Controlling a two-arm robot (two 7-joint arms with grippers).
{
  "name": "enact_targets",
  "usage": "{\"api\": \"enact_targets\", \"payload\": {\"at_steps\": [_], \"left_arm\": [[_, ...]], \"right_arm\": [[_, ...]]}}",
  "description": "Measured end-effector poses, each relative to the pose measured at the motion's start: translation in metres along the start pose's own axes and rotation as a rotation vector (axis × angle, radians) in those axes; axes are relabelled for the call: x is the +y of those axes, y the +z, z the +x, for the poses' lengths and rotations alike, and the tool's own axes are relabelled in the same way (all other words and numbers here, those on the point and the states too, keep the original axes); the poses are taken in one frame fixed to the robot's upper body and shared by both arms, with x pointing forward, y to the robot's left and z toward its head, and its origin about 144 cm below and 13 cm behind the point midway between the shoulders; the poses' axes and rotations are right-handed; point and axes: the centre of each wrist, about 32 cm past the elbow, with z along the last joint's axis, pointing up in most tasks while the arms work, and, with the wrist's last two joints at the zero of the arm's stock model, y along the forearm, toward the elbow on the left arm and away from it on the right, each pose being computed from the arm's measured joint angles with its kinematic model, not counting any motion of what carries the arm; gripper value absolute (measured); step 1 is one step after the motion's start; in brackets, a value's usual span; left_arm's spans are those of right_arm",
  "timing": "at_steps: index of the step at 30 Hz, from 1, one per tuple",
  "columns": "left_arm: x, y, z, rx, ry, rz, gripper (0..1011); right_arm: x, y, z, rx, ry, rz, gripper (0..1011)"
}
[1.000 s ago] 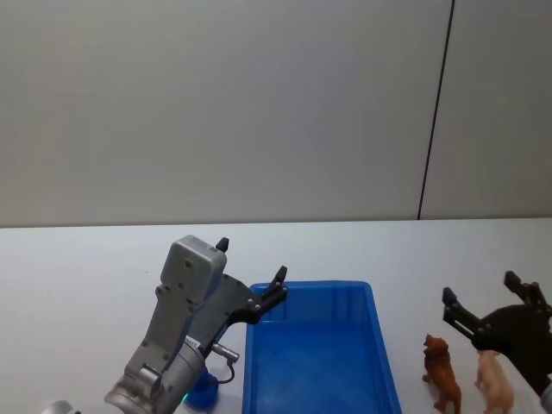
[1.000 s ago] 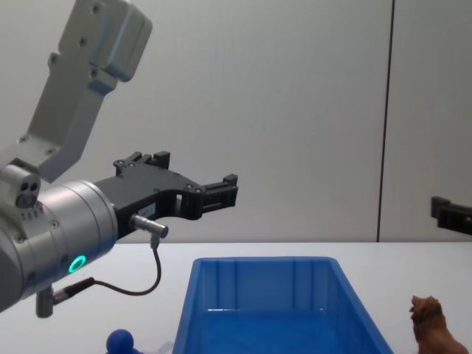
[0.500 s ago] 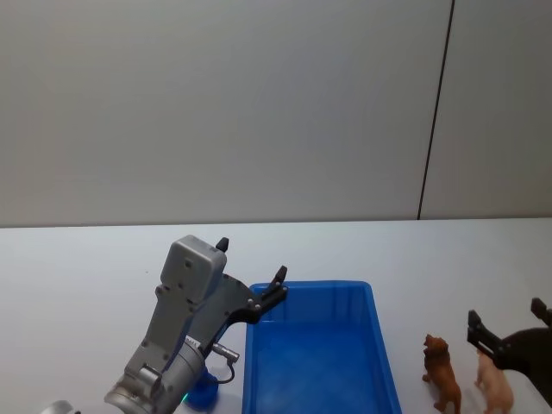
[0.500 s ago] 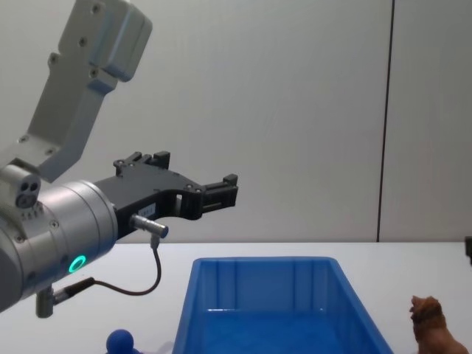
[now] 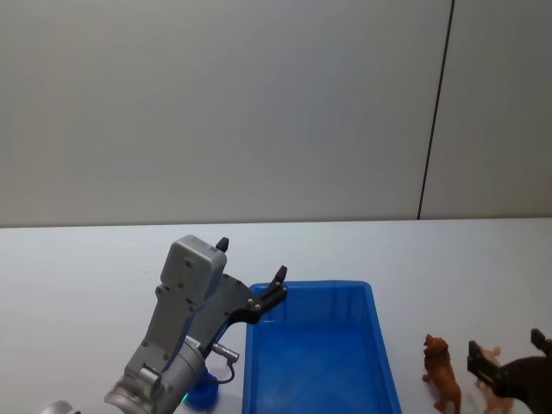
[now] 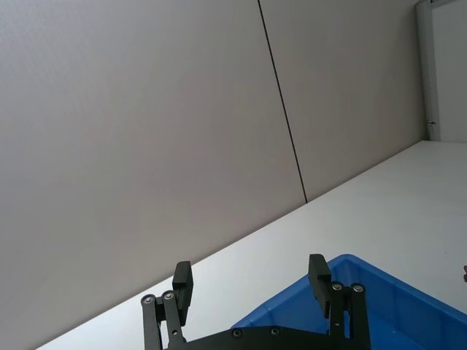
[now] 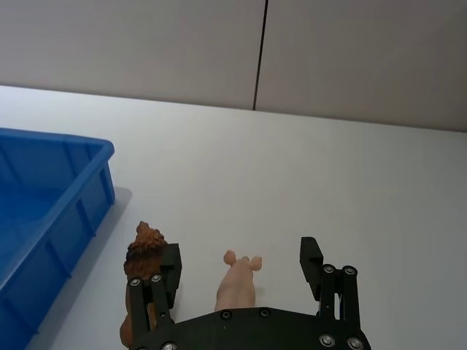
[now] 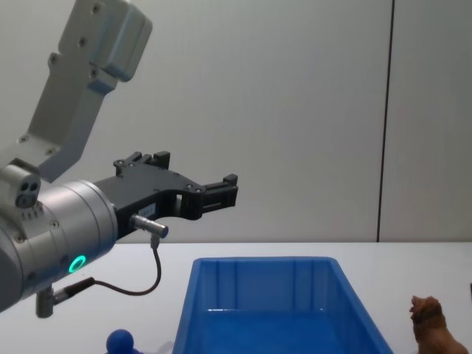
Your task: Pick up the two dolls from the table and place them into the box.
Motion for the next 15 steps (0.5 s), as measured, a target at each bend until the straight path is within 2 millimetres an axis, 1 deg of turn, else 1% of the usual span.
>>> {"api": "enact_targets", "payload": {"at_steps": [15], "left_arm": [[0.000,0.000,0.000,0.000,0.000,0.000,1001]], "right_arm": [[0.006,-0.015,-0.005,-0.007,-0.004,-0.076,1001]]}}
